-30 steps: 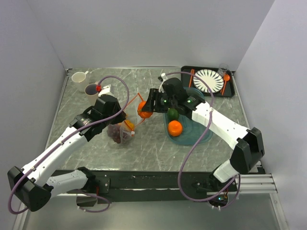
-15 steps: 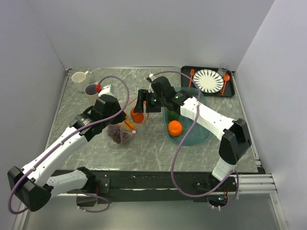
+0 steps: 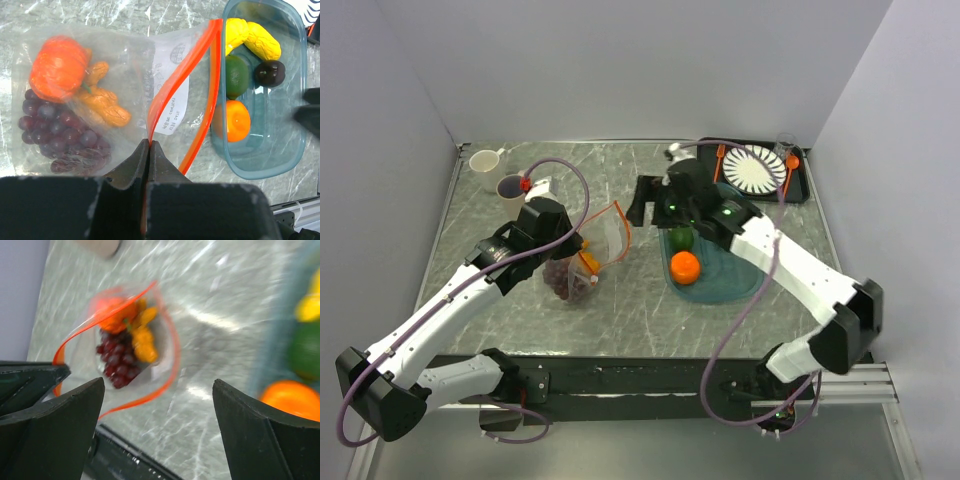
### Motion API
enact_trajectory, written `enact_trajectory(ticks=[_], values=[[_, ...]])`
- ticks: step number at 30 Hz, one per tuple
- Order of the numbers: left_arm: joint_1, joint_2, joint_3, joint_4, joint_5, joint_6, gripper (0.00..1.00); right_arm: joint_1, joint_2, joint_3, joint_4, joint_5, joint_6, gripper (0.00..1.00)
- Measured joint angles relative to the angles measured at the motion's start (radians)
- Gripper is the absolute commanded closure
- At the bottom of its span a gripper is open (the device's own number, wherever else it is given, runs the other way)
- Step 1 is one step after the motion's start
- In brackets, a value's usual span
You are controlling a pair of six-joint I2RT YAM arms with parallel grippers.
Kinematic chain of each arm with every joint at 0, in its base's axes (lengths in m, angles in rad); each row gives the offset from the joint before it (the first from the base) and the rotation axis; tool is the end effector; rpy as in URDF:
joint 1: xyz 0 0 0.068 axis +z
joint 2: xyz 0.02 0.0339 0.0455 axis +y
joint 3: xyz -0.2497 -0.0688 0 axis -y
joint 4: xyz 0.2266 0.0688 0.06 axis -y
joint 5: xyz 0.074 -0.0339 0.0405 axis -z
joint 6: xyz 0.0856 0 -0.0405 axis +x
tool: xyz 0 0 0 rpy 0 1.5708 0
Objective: Place the food in the zip-top bag and seal the zipper
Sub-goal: Place the fake vegetable in the zipper food storage bag.
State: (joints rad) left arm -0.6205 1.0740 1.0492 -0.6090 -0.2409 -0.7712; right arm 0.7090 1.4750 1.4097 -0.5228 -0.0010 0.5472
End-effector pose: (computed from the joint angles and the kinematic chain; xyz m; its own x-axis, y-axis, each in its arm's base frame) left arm 0.2198 -0.1320 0.2943 -0.6300 -0.3817 -0.6763 -0.0431 0.8867 -0.4603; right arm 0.2724 0.2338 0.3186 -0.6987 0.0862 -0.7102 -0.3375 0.8357 0.4334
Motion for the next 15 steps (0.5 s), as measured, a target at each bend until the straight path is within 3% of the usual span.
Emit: enact_trajectory(ticks=[6, 15], values=[[0.0, 0.0, 0.0, 0.0, 0.0, 0.0, 0.99, -0.122, -0.131, -0.116, -0.002, 0.073, 0.01, 0.02], [0.0, 0.0, 0.0, 0.0, 0.0, 0.0, 0.99, -0.253, -0.071, -0.151, -0.069, 0.105, 0.025, 0.01]])
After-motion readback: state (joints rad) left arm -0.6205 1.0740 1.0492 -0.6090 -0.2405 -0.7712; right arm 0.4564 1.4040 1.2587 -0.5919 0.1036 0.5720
